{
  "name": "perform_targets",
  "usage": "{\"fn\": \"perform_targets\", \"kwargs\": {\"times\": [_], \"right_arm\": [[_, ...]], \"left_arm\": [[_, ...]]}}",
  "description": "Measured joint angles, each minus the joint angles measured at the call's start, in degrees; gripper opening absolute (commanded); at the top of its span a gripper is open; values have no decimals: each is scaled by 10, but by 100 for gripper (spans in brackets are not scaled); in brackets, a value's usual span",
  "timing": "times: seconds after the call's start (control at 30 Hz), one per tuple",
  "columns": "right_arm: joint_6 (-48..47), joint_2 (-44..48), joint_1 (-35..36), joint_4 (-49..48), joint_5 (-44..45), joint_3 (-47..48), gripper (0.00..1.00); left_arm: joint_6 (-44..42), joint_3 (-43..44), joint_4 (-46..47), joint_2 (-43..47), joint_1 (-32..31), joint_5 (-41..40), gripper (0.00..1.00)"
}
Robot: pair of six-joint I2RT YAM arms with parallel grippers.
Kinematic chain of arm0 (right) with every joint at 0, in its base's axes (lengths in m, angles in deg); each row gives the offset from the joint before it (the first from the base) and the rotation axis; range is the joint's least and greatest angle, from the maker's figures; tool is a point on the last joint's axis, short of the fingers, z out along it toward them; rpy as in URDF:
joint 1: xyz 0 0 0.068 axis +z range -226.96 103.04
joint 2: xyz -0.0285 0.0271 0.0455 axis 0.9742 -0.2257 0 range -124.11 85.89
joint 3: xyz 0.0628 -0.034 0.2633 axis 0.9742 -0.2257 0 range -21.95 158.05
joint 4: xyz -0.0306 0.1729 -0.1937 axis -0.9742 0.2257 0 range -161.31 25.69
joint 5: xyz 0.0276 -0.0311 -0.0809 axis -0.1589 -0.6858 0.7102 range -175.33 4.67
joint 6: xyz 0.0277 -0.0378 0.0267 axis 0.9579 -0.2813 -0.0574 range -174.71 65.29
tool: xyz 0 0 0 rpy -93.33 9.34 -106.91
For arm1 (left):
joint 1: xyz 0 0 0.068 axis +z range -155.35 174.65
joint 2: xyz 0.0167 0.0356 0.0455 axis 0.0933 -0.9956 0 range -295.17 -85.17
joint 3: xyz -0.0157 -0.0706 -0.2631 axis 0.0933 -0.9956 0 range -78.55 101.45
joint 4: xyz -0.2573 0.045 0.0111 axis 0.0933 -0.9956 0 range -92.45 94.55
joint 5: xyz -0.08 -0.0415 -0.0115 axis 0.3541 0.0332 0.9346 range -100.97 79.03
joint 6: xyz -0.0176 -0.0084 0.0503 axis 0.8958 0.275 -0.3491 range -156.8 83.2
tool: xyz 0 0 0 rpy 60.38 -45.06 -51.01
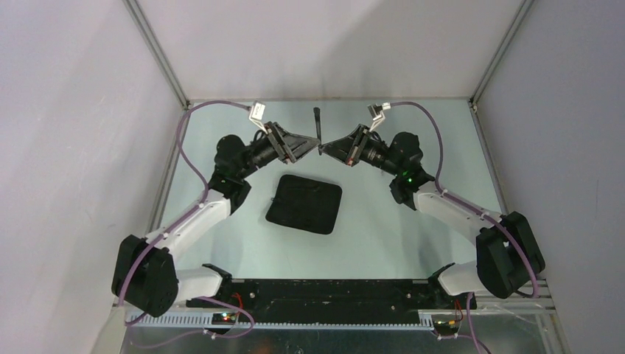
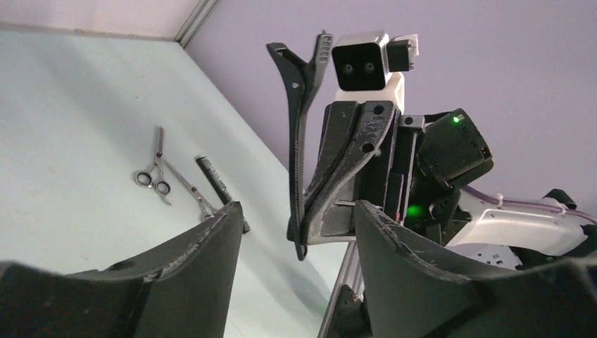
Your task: Sort the hair-cutting tools
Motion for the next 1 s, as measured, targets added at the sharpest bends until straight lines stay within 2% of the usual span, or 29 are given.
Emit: {"fn": "perform_targets", "kwargs": {"times": [0.07,0.23,0.37,0.43,0.47,0.53,0.57,0.7,0.77,0.8,0.83,0.93,1.0], "right_arm": [[19,-3,0,-25,-12,-1,0],[57,-19,0,-84,-40,-1,0],[79,-31,0,-110,-54,-1,0],[85,-33,0,-117,-59,-2,0],[87,-33,0,-120,-61,-2,0],[88,-33,0,-123,-63,-2,0],[89,-33,0,-125,-64,-2,0],[84,-33,-1,-131,-70,-2,17],[75,-33,-3,-122,-73,-3,32],[73,-33,-5,-116,-75,-3,45],[65,-32,-8,-108,-77,-3,49],[33,-22,-22,-71,-83,-3,66],[-4,-7,-33,-30,-86,-3,70]], "left_arm": [[10,-2,22,-4,0,3,55],[43,-5,81,-24,0,13,45],[78,-9,137,-45,0,21,33],[93,-9,164,-55,0,28,25],[101,-9,177,-59,0,31,17],[111,-10,193,-62,0,34,6],[113,-10,200,-63,0,35,4],[110,-10,204,-63,0,43,0],[86,-8,178,-58,0,43,0],[63,-6,153,-52,0,43,0],[39,-1,119,-46,1,42,0],[-82,56,-61,-28,1,20,0],[-166,103,-172,-21,1,-9,0]]}}
